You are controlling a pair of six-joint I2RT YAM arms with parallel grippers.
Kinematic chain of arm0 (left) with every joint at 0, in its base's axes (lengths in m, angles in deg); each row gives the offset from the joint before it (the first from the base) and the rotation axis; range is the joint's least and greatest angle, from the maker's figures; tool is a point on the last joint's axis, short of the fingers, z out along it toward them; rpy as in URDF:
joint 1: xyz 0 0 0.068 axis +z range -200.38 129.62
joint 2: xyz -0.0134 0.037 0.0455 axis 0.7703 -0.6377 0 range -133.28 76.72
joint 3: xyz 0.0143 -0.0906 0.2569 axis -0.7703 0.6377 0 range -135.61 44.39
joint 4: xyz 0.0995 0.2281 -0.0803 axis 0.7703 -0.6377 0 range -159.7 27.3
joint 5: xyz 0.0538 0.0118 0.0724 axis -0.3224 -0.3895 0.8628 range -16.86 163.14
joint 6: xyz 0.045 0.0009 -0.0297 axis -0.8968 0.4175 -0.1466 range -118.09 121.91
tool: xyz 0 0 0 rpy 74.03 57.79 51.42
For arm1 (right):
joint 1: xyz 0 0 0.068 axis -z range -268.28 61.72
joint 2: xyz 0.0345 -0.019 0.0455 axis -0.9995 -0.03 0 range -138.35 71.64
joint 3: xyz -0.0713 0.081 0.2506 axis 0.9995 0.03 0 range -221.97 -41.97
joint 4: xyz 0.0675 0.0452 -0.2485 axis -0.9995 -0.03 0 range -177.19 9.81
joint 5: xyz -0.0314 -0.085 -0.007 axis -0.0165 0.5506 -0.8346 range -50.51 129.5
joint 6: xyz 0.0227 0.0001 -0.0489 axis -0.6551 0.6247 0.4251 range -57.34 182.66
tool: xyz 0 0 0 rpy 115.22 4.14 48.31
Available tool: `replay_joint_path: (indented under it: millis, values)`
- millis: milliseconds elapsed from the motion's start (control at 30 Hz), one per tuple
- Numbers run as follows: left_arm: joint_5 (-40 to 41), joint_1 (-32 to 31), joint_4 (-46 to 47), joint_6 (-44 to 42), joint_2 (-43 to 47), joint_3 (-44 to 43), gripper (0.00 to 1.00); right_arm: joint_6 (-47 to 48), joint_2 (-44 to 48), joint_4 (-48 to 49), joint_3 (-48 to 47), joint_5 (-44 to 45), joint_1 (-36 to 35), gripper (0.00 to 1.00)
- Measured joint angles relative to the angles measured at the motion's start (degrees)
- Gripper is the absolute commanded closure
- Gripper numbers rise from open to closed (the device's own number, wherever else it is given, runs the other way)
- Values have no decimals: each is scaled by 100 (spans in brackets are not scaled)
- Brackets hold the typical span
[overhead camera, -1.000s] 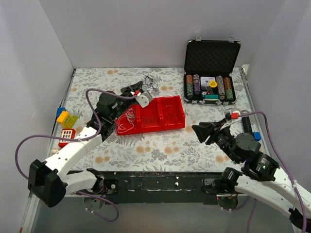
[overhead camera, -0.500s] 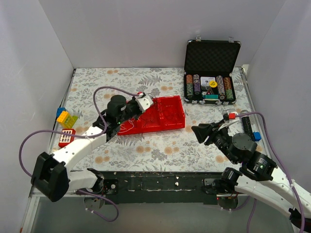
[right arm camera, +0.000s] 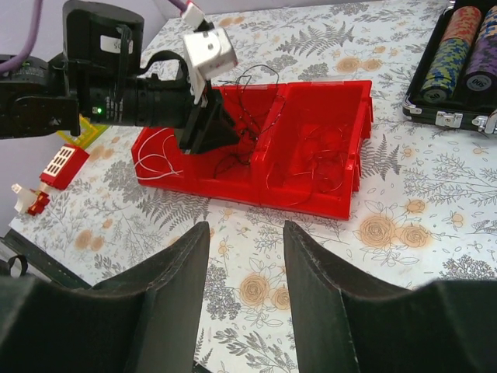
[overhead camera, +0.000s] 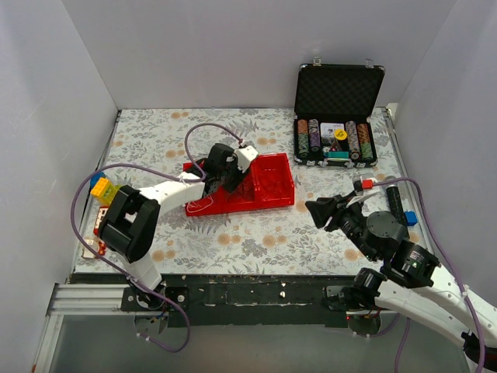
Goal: Untangle the cables
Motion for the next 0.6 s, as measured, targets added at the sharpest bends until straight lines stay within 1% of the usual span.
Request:
replay_joint_path:
  millis: [33,133,167,267,300,333,400,500,600]
  values:
    - [4,0,-15,46,-11,-72,40,0,-11,-4,0,0,0,49]
    - [-22,7,-22,164,37,-153,23,0,-17,-31,2,0,0,49]
    - [-50,11,-55,184,85,-153,18,0,-17,-42,4,0,0,48]
    - [-192,22,-225,186,334,-160,9,0,-24,-70,26,-2,0,48]
    - [-234,24,-302,181,431,-184,4,0,-37,-81,26,0,0,47]
    - [-299,22,-433,188,535,-260,2,-2,-59,-81,26,0,0,46]
    - [-444,22,-658,195,732,-520,2,-4,-131,-81,26,0,0,43]
    - [-599,22,-911,302,1064,-940,2,-17,-348,-81,26,7,0,35]
    - [-682,22,-1233,476,1429,-1399,2,-22,-745,-85,24,26,0,30]
